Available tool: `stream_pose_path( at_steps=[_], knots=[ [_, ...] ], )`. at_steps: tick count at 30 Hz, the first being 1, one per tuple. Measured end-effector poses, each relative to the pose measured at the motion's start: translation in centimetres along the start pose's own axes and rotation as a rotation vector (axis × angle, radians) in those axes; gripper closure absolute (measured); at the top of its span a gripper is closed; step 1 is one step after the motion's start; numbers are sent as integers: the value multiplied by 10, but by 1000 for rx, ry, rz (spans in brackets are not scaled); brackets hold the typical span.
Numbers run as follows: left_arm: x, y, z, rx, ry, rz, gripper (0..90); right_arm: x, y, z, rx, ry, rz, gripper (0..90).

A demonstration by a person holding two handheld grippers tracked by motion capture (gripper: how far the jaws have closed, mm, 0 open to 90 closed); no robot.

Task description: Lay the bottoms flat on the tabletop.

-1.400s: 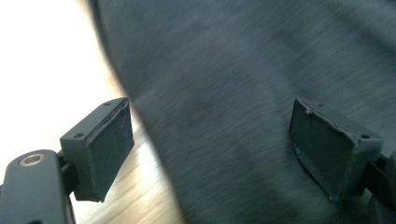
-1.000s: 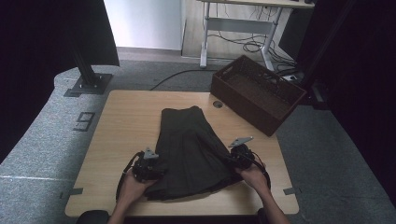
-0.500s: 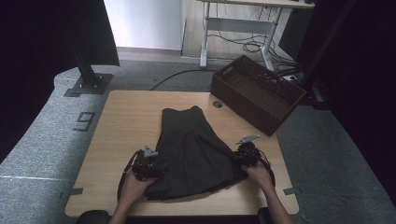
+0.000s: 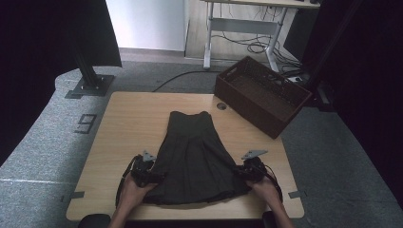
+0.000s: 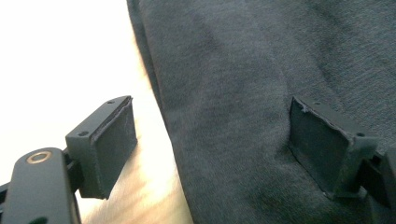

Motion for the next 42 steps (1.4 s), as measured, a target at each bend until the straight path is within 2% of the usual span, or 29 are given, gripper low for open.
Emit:
stream_pose_path(
  at_steps=[3, 9, 10, 15, 17, 19, 20, 22, 24, 27, 29, 30, 33, 34, 36, 37, 38, 42],
  knots=[
    [5, 3, -6, 6, 7, 8, 169, 4, -5, -8, -5, 13, 17, 743],
    [16, 14, -19, 16, 18, 20, 178, 13, -18, -21, 25, -10, 26, 725],
    [21, 20, -25, 15, 25, 20, 178, 15, -20, -25, 32, -13, 29, 725],
    [29, 28, -34, -5, 29, -10, 176, 23, -25, -35, 41, -16, 48, 714],
    [29, 25, -32, -15, 16, -44, 161, 24, -25, -37, 37, -13, 57, 709],
    [28, 21, -26, -16, -21, -88, 153, 24, -25, -37, 42, -12, 60, 706],
    [28, 18, -22, -20, -24, -88, 138, 24, -25, -37, 43, -15, 61, 703],
    [29, 12, -9, -34, 8, -50, 139, 24, -26, -36, 47, -20, 63, 699],
    [28, 7, 6, -28, 39, -50, 137, 24, -26, -36, 50, -22, 64, 692],
    [18, 2, 26, -23, 51, -62, 88, 24, -26, -37, 50, -19, 63, 685],
    [7, 0, 33, -26, 39, -59, 6, 24, -26, -37, 48, -18, 67, 681],
    [2, 1, 34, -31, 31, -56, 0, 24, -26, -37, 48, -17, 69, 678],
    [-15, 1, 35, -32, 13, -46, 0, 24, -25, -37, 45, -15, 75, 676],
    [-15, 1, 35, -32, 13, -46, 0, 24, -25, -37, 45, -15, 75, 676],
    [-26, 1, 32, -51, -1, -15, 0, 24, -25, -37, 44, -15, 80, 671],
    [-30, 1, 30, -63, 1, -20, 0, 24, -25, -37, 45, -16, 80, 665],
    [-32, 0, 29, -43, 22, -46, 0, 24, -25, -37, 45, -16, 82, 656],
    [-33, -2, 29, -58, 38, -58, 0, 24, -27, -37, 54, -17, 85, 610]
  ],
)
Point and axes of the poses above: each handheld gripper's, and its own axes: x roughly backward along the jaws, z roughly out of its top, y roughly to its right, the point moved 5 cm from there along -x, roughly forward along the jaws, and after that the axes turned 9 degrees about -x, right-handed, at the moved point
